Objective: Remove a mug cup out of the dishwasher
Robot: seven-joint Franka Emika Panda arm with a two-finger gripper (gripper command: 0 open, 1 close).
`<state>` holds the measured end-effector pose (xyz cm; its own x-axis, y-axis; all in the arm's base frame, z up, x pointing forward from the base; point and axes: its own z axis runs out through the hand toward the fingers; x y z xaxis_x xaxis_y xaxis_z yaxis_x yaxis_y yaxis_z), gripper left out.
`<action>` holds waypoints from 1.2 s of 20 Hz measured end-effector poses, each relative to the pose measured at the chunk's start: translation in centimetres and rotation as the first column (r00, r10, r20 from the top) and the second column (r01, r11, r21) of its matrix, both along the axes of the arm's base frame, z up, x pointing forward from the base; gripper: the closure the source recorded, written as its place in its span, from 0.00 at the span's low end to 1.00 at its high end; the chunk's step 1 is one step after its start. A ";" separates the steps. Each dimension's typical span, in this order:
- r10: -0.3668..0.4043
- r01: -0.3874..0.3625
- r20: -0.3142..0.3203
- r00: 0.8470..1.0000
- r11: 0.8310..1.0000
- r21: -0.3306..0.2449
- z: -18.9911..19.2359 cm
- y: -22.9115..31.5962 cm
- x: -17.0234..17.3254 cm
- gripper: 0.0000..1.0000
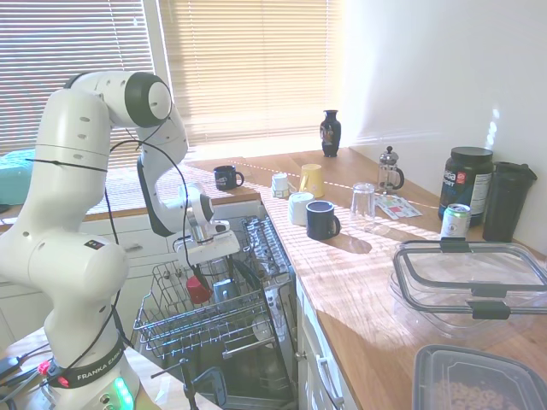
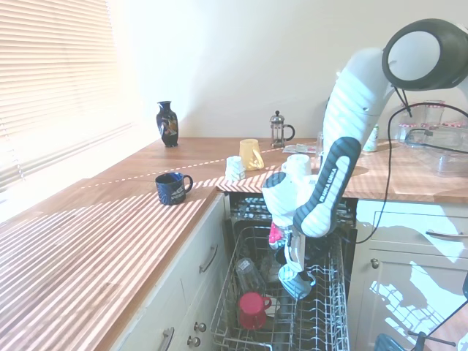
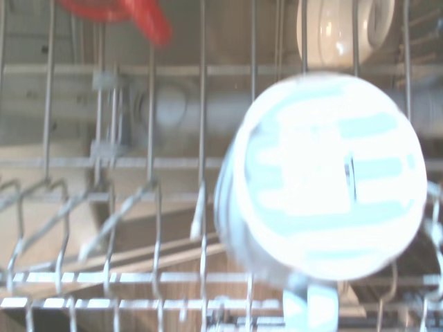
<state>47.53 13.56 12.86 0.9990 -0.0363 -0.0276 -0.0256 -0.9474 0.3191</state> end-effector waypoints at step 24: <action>0.110 -0.111 -0.017 0.994 0.989 -0.095 -4.1 2.1 -3.3 0.00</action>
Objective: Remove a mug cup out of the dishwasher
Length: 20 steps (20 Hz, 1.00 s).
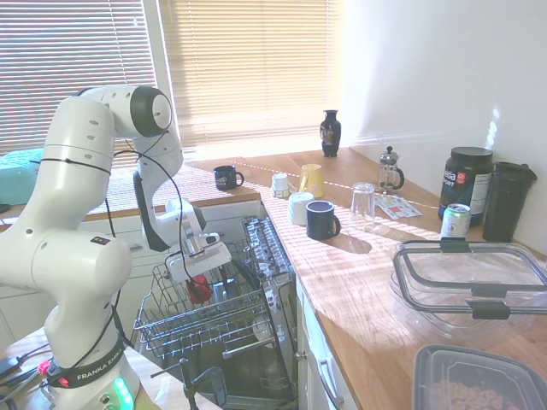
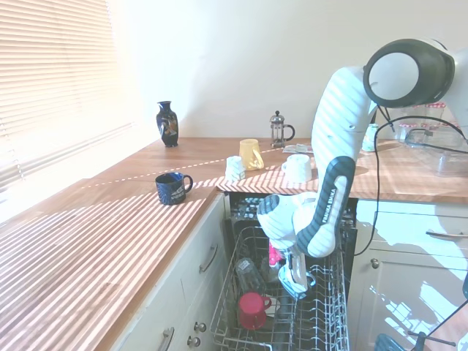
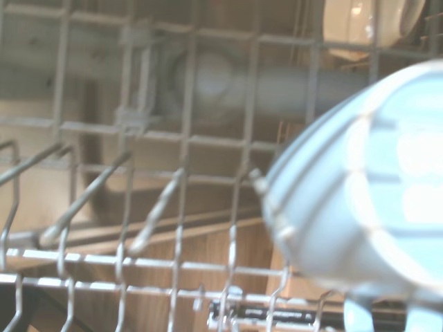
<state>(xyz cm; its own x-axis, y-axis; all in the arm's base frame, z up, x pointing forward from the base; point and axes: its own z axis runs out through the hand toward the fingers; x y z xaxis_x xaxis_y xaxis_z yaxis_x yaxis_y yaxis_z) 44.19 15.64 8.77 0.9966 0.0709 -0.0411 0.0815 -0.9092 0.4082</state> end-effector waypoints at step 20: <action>-0.045 0.045 0.050 0.998 0.999 0.005 -1.5 -1.4 2.3 1.00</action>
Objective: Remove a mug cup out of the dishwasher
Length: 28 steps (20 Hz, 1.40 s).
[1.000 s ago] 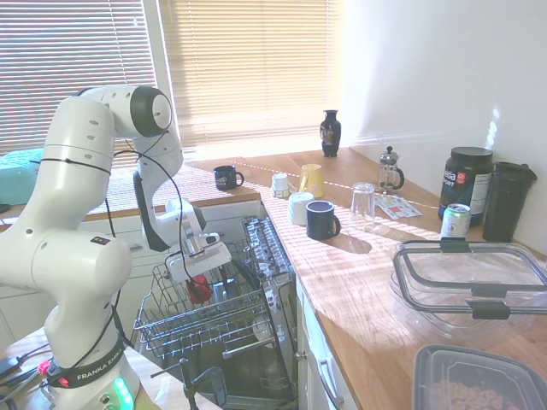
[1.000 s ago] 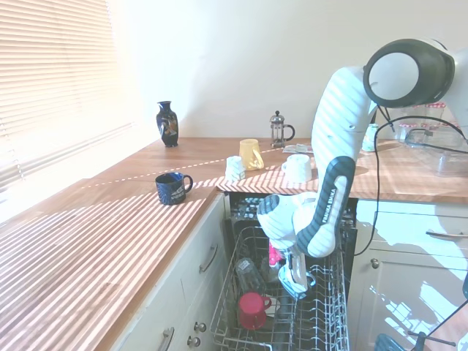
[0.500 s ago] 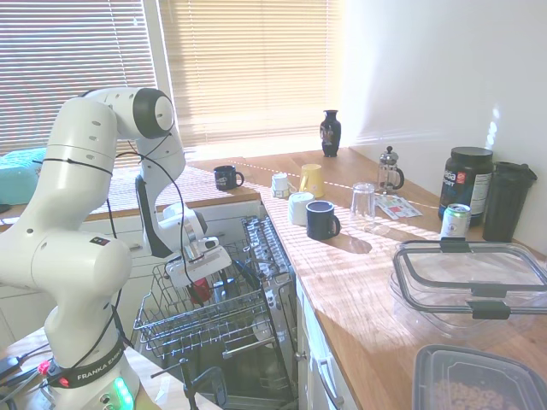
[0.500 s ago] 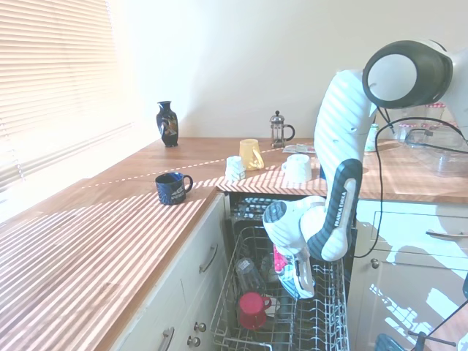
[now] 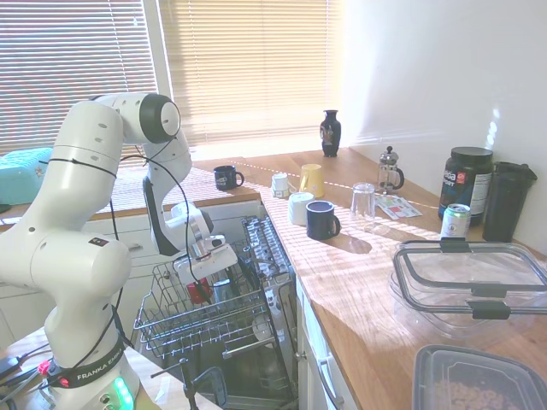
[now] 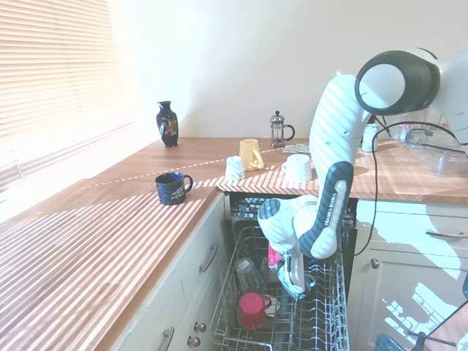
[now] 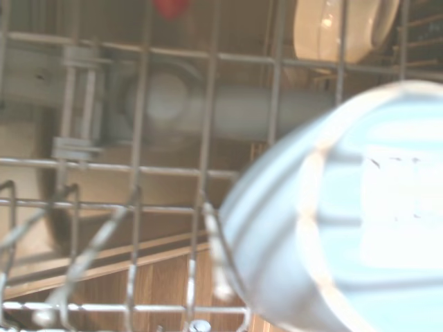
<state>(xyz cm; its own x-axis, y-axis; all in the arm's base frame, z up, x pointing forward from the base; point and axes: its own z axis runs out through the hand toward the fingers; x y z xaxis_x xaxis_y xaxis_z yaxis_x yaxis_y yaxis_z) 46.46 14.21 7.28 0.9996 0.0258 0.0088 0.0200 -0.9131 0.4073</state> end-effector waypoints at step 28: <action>-0.038 0.038 -0.019 0.999 0.999 -0.015 -0.6 -1.1 0.0 1.00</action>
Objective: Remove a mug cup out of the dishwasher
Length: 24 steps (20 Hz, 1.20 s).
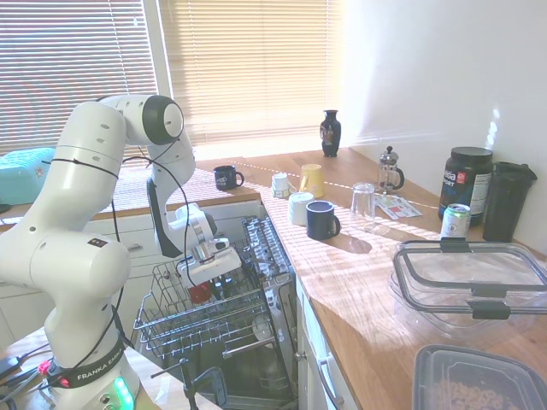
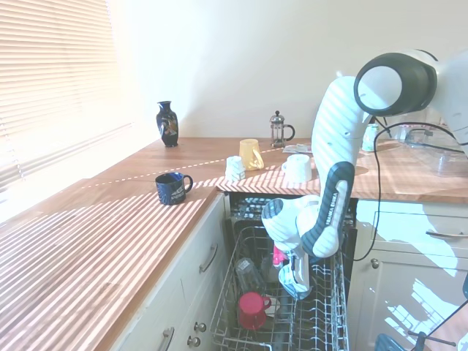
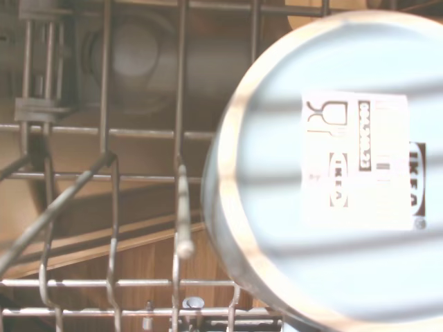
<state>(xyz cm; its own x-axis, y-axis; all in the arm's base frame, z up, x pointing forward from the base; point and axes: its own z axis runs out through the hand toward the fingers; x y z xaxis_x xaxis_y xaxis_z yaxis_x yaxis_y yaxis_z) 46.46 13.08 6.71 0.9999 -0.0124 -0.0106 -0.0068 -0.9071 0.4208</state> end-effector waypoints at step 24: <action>-0.113 0.084 0.141 0.984 0.977 0.195 19.2 10.1 2.8 1.00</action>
<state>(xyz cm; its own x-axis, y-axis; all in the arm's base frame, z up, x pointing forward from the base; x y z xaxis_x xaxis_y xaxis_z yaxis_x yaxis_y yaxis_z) 49.31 23.15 25.95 0.9841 -0.1231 0.1284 -0.1503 -0.9615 0.2303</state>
